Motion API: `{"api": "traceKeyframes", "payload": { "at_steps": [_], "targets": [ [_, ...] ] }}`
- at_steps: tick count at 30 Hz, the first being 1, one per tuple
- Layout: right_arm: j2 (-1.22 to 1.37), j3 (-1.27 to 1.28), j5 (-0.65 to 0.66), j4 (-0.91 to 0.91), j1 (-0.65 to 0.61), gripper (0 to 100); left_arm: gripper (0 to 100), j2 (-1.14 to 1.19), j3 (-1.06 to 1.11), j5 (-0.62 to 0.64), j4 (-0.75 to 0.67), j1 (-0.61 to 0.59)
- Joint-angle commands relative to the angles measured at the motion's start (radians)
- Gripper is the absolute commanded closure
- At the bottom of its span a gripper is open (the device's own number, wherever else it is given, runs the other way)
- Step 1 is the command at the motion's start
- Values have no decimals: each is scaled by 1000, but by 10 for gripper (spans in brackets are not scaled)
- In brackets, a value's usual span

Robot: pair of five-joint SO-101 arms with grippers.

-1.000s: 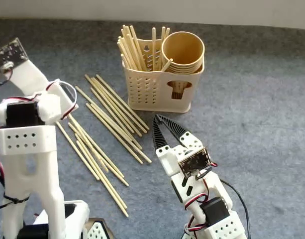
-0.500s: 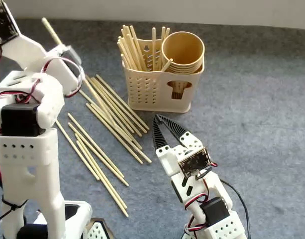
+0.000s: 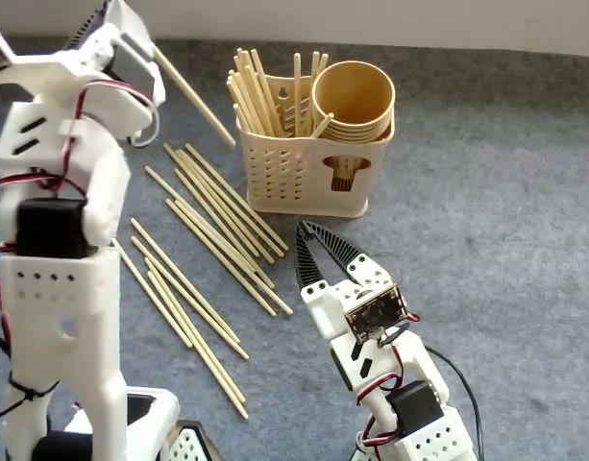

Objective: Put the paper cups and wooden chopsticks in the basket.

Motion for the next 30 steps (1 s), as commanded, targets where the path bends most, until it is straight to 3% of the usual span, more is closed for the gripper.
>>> {"api": "traceKeyframes", "payload": {
  "at_steps": [1,5,9,15,19,30],
  "targets": [
    [-13,101,11,4,7,992,994,-12,114,2,-259,67],
    [-13,101,11,4,7,992,994,-12,196,0,-399,122],
    [-13,101,11,4,7,992,994,-8,234,-3,-453,166],
    [-13,101,11,4,7,992,994,-8,341,-209,-588,251],
    [-13,101,11,4,7,992,994,-8,412,-279,-689,274],
    [-13,101,11,4,7,992,994,-8,489,-290,-700,266]
  ]
}}
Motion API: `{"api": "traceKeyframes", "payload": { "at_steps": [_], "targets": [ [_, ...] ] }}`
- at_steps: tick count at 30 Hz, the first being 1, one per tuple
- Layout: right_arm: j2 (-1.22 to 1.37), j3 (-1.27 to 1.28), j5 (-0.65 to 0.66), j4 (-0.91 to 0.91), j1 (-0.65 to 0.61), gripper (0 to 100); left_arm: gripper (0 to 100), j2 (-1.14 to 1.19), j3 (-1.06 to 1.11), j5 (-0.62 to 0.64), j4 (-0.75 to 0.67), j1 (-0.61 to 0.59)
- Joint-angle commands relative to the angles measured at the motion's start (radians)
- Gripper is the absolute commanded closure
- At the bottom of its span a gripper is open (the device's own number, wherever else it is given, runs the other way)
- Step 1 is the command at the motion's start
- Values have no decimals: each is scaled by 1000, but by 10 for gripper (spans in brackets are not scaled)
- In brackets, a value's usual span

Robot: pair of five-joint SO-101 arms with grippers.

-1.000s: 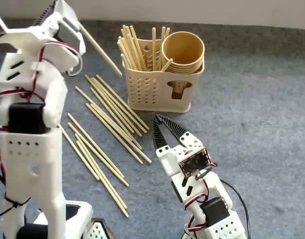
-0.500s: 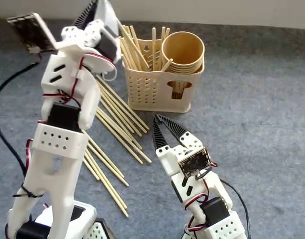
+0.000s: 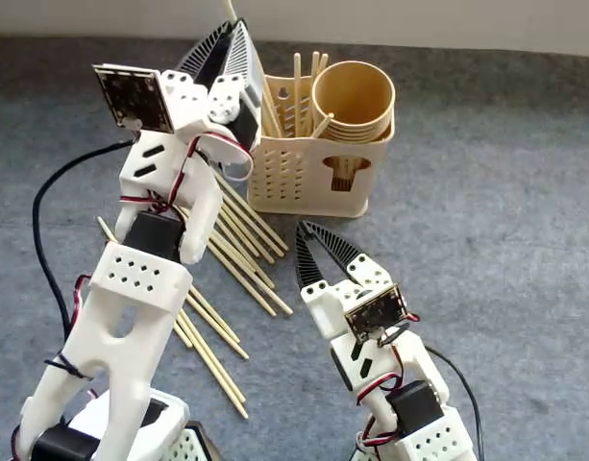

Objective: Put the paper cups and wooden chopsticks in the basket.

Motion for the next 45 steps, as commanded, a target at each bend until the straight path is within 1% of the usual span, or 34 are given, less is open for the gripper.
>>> {"api": "traceKeyframes", "payload": {
  "at_steps": [1,5,10,11,13,15,18,23,26,30,34,39,45],
  "targets": [
    [-13,101,11,4,7,992,994,-10,1,-12,-17,15],
    [-13,101,11,4,7,992,993,31,30,-12,-17,13],
    [-13,101,11,4,7,992,992,131,30,-12,-15,-35],
    [-13,101,11,4,7,992,986,147,30,-12,-15,-39],
    [-13,101,11,4,7,992,944,156,30,-11,6,-44],
    [-13,101,11,4,7,992,895,143,16,-8,83,-39],
    [-13,101,11,4,7,992,856,117,-45,-5,255,-38],
    [-13,101,11,4,7,992,857,68,-151,-5,499,-47],
    [-13,102,11,4,8,992,857,-5,-160,-5,640,-47],
    [-13,102,11,4,8,992,857,-127,-157,-8,792,-47],
    [-13,102,11,4,8,992,857,-219,-157,-9,918,-50],
    [-13,102,11,4,8,992,857,-317,-154,-11,1060,-134],
    [-15,102,11,4,8,992,857,-415,-18,-11,1056,-271]
  ]
}}
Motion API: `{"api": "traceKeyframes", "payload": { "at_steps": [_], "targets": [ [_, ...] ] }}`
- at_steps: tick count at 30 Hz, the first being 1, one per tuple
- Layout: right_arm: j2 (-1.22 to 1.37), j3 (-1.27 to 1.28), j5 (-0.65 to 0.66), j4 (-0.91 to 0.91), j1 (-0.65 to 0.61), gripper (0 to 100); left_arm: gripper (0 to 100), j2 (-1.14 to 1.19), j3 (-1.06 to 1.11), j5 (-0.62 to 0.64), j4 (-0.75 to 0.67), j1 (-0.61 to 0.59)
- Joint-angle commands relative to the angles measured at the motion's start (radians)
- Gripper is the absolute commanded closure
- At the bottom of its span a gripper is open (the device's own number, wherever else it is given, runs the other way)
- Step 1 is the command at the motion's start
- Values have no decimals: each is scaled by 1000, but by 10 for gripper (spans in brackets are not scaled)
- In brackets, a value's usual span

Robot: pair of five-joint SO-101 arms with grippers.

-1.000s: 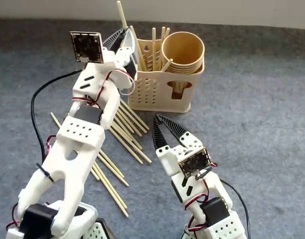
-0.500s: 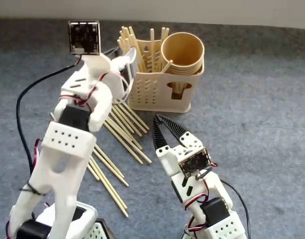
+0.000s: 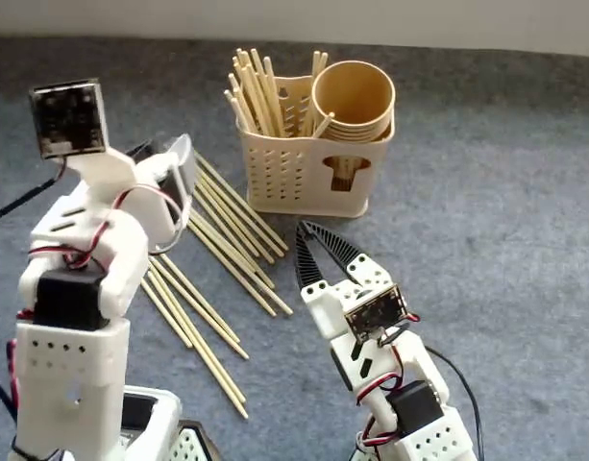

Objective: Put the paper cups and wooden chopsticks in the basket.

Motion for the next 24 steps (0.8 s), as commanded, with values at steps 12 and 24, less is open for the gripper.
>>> {"api": "traceKeyframes", "payload": {
  "at_steps": [12,24],
  "targets": [
    [-21,101,11,-2,8,992,852,-266,409,-155,-2,-260],
    [-21,99,110,-4,7,992,852,-266,624,-295,-29,-363]
  ]
}}
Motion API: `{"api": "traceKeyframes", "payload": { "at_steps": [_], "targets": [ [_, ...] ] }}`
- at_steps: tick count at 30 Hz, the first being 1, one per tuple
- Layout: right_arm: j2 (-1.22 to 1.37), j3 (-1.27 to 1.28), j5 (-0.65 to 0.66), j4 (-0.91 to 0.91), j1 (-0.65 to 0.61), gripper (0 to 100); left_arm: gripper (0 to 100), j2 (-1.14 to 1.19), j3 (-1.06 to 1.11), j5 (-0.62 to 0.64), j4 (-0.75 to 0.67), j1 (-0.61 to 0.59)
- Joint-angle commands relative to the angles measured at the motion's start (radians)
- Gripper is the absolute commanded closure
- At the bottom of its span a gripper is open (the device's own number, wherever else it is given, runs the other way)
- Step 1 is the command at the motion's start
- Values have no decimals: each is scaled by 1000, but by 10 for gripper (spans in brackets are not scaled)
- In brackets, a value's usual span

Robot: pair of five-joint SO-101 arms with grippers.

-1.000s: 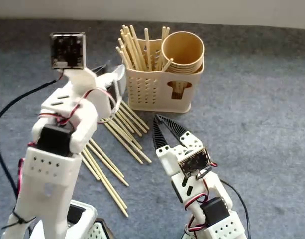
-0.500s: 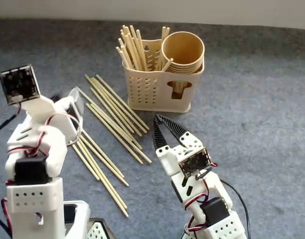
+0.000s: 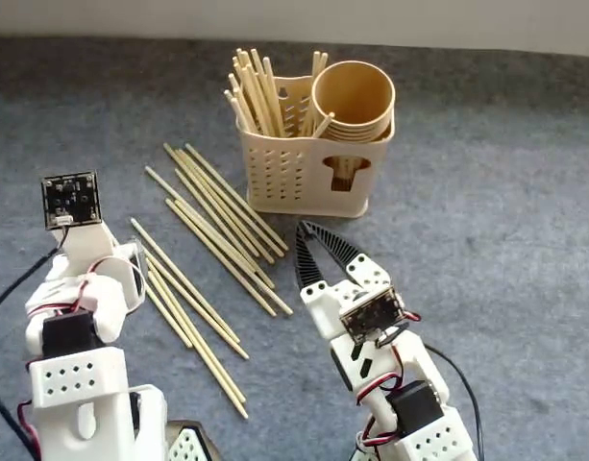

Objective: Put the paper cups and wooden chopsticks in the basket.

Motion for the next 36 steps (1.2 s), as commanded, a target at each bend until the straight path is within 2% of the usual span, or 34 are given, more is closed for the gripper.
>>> {"api": "traceKeyframes", "payload": {
  "at_steps": [1,5,11,17,21,27,33,36],
  "targets": [
    [-21,99,61,-4,7,992,852,-12,13,-9,-5,-15],
    [-21,99,61,-2,7,992,852,62,16,-3,31,-15],
    [-21,99,66,-1,2,992,852,375,-62,-2,31,-33],
    [-13,102,69,8,-28,992,852,668,-159,74,-104,-119],
    [-18,102,71,73,-94,992,852,797,-234,80,-115,-130],
    [-13,102,71,76,-142,992,852,932,-357,256,-118,-131],
    [-13,102,71,76,-142,992,852,1024,-440,364,-117,-134],
    [-13,102,71,76,-142,992,852,1061,-446,373,-121,-131]
  ]
}}
